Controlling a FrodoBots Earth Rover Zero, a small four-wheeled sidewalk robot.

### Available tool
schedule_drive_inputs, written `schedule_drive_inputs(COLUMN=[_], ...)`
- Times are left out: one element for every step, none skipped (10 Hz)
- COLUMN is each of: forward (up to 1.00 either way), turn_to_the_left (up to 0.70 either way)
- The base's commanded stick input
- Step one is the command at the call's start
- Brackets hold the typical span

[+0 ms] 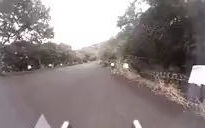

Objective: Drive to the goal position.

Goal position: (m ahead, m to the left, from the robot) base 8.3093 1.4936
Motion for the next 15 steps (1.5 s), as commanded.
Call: schedule_drive_inputs(forward=[0.50,0.50,0.50,0.50,0.50,0.50,0.50,0.50,0.50,0.50,0.50,0.50,0.50,0.50,0.50], turn_to_the_left=[0.00,0.00,0.00,0.00,0.00,0.00,0.00,0.00,0.00,0.00,0.00,0.00,0.00,0.00,0.00])
